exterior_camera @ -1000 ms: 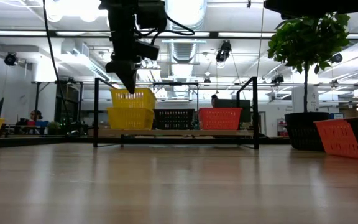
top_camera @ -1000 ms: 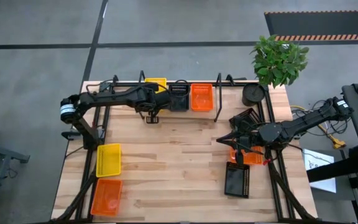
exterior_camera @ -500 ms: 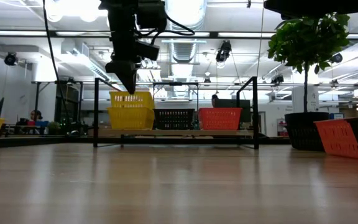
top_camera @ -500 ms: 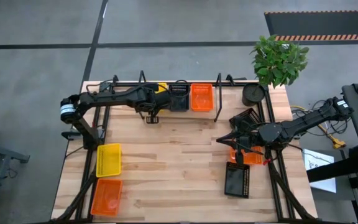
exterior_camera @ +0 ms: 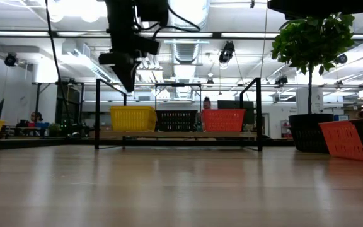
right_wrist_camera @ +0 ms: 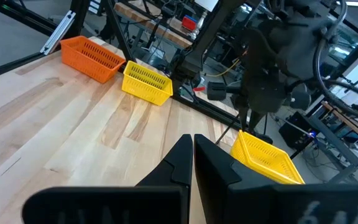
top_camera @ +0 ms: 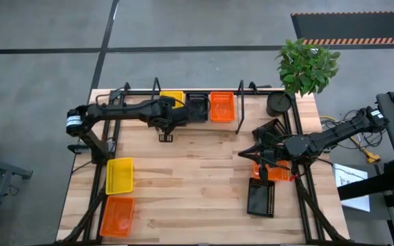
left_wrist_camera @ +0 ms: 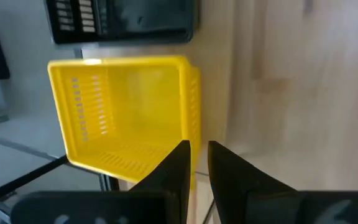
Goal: Stack baskets on shelf by color
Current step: Stack the bottom black bin on top of the other black bin on the shelf
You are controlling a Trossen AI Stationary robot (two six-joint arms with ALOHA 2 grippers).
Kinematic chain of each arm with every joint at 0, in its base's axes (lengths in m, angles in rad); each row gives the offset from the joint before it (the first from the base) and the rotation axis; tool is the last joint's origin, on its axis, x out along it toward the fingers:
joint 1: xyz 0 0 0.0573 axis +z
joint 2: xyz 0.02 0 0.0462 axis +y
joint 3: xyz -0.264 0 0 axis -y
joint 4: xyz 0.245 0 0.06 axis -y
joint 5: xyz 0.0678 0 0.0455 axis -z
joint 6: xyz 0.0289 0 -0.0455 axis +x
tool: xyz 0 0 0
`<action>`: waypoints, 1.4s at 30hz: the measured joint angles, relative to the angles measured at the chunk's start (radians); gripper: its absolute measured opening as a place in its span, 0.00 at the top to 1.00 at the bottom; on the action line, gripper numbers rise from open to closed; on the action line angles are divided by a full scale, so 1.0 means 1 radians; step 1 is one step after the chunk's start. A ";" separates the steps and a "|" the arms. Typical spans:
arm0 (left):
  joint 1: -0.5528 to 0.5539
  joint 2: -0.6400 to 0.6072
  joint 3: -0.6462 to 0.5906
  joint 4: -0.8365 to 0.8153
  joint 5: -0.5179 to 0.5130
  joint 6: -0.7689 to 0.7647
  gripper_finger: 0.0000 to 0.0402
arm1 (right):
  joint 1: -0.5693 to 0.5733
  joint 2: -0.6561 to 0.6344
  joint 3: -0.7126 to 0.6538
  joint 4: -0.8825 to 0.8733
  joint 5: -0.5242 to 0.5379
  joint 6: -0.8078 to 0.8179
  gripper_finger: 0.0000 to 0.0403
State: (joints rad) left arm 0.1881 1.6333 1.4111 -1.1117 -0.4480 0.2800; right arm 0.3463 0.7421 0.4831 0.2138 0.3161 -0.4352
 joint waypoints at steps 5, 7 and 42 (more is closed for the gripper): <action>-0.079 -0.033 0.029 0.006 0.000 -0.078 0.90 | 0.000 0.000 0.000 0.000 0.000 0.014 0.98; -0.126 -0.057 0.028 0.022 0.000 -0.119 0.90 | -0.001 0.000 0.000 0.000 0.000 0.025 0.98; -0.529 -0.480 -0.638 1.239 -0.059 0.017 0.90 | 0.202 0.328 0.280 -0.391 -0.098 0.734 0.98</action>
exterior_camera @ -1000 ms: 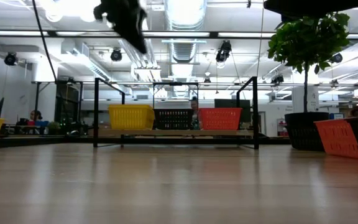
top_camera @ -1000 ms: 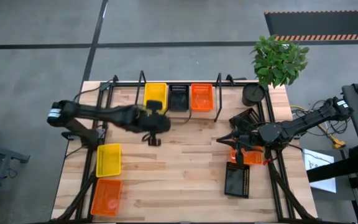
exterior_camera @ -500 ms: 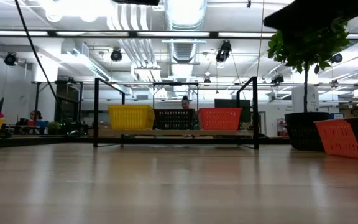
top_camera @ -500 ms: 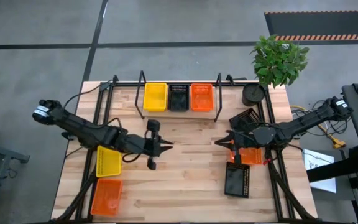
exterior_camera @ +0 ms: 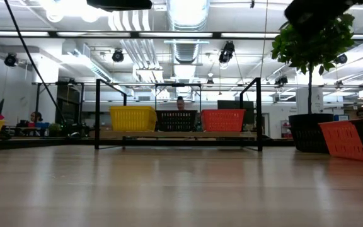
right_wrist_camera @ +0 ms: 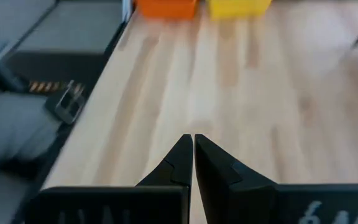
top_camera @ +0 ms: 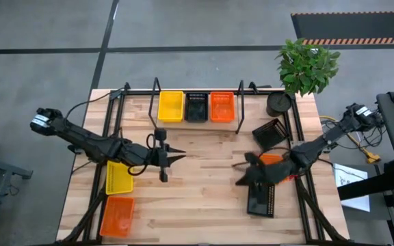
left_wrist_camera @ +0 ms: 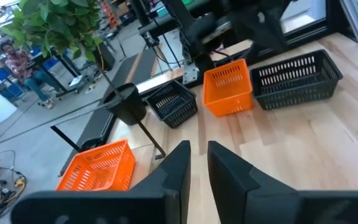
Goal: Stack baskets on shelf by color
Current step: Stack the bottom black bin on top of the other black bin on the shelf
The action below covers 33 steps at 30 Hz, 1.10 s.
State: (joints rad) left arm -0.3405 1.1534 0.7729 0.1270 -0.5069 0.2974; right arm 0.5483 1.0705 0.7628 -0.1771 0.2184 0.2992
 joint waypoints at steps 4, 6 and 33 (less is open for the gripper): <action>0.000 0.000 -0.001 -0.002 0.000 0.001 0.90 | 0.095 0.105 0.149 -0.250 -0.001 0.148 0.98; 0.000 0.000 -0.001 -0.001 0.000 0.001 0.90 | 0.138 0.160 0.226 -0.397 -0.001 0.241 0.98; 0.000 -0.004 -0.001 0.022 0.000 0.004 0.90 | 0.389 0.613 0.540 -0.801 -0.047 0.711 0.65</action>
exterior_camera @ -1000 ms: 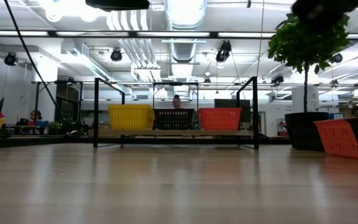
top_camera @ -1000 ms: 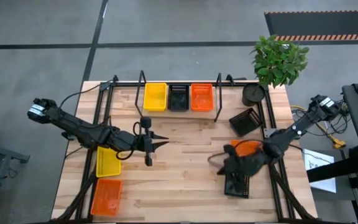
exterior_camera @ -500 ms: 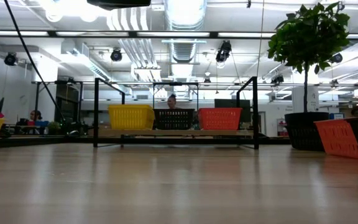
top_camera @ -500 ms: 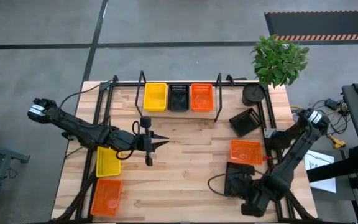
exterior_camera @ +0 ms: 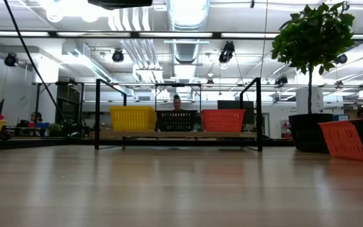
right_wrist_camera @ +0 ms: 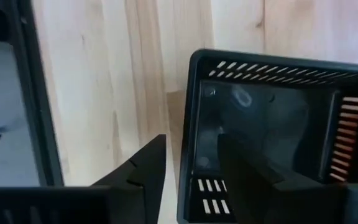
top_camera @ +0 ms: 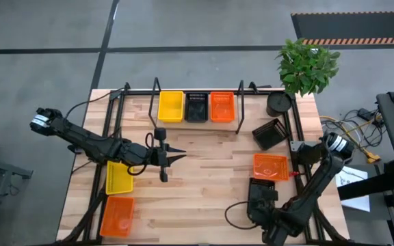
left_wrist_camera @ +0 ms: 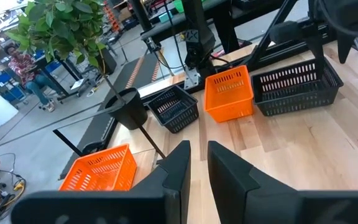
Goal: Stack baskets on shelf by color
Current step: Stack the bottom black bin on top of the other black bin on the shelf
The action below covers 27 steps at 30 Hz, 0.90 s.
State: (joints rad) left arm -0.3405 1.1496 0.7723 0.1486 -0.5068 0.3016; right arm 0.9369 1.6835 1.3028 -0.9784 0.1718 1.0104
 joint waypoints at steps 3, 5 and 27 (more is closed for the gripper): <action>0.000 0.000 0.000 0.000 0.000 0.001 0.90 | -0.001 0.025 0.000 0.001 -0.009 0.000 0.63; 0.000 0.000 0.000 0.000 0.000 0.003 0.90 | -0.001 0.039 0.000 0.001 -0.015 0.000 0.62; 0.000 -0.041 -0.006 0.000 0.001 0.134 0.90 | -0.018 0.106 0.019 -0.003 -0.042 -0.127 0.98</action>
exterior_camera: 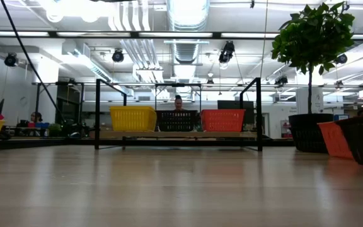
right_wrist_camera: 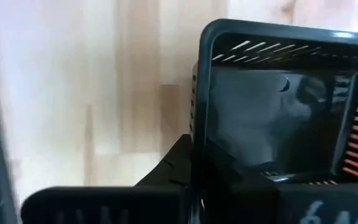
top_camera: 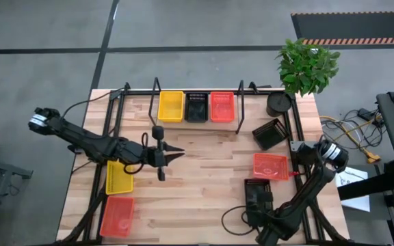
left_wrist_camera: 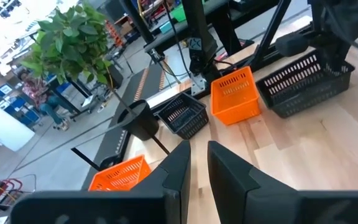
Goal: Stack baskets on shelf by color
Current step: Stack the bottom black bin on top of the other black bin on the shelf
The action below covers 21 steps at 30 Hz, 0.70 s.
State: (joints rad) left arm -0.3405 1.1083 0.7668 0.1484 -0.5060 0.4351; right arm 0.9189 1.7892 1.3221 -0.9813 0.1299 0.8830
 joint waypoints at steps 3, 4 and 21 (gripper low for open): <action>0.000 -0.022 -0.008 0.000 0.000 0.000 0.90 | -0.009 -0.018 0.039 -0.027 -0.008 -0.099 0.98; 0.000 -0.032 -0.013 -0.002 0.000 0.000 0.90 | -0.014 -0.023 0.055 -0.030 -0.005 -0.134 0.98; -0.001 -0.274 -0.111 0.007 -0.006 -0.067 0.90 | -0.328 -0.064 0.320 -0.135 0.162 -0.548 0.98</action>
State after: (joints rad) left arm -0.3416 0.8344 0.6560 0.1554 -0.5117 0.3677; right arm 0.5914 1.7252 1.6422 -1.1159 0.2916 0.3353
